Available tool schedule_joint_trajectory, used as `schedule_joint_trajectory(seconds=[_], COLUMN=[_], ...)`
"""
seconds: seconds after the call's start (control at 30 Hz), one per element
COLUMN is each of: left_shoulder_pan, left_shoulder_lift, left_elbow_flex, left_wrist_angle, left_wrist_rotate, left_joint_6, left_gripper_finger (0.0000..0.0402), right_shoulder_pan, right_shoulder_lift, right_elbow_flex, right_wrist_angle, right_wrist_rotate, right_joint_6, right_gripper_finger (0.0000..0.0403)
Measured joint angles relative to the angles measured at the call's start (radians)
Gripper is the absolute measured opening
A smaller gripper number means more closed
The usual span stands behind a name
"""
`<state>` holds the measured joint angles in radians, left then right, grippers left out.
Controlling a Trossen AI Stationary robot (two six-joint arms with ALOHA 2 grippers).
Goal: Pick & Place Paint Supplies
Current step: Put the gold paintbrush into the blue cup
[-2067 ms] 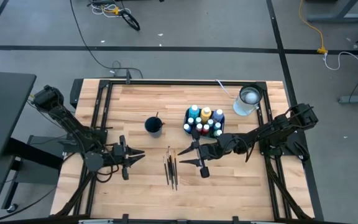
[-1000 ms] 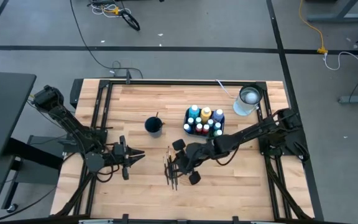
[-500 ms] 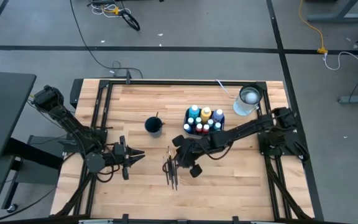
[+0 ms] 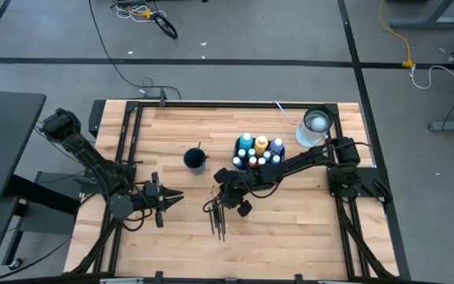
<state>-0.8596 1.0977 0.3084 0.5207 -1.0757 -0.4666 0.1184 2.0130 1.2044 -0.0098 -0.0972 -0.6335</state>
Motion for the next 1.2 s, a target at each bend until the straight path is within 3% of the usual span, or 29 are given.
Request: schedule_joint_trajectory(seconds=[0.33, 0.53, 0.73, 0.97, 1.2], left_shoulder_pan=[0.0, 0.0, 0.0, 0.0, 0.0], left_shoulder_lift=[0.0, 0.0, 0.0, 0.0, 0.0], left_elbow_flex=[0.0, 0.0, 0.0, 0.0, 0.0], left_wrist_angle=[-0.007, -0.007, -0.007, -0.007, -0.008], left_wrist_rotate=[0.0, 0.007, 0.019, 0.02, 0.023], left_joint_6=[0.003, 0.006, 0.003, 0.005, 0.011], left_gripper_finger=[0.0072, 0.0072, 0.0072, 0.0072, 0.0072], right_shoulder_pan=[-0.039, -0.056, -0.058, -0.063, -0.068], right_shoulder_lift=[0.018, 0.018, 0.017, 0.057, 0.096], right_elbow_flex=[0.0, 0.0, 0.0, 0.0, -0.001], right_wrist_angle=[-0.024, -0.011, 0.139, 0.165, 0.155], right_wrist_rotate=[-0.037, -0.156, -0.291, -0.287, -0.146], right_joint_6=[-0.162, -0.158, -0.079, -0.058, -0.043], right_gripper_finger=[0.0135, 0.0135, 0.0135, 0.0135, 0.0135])
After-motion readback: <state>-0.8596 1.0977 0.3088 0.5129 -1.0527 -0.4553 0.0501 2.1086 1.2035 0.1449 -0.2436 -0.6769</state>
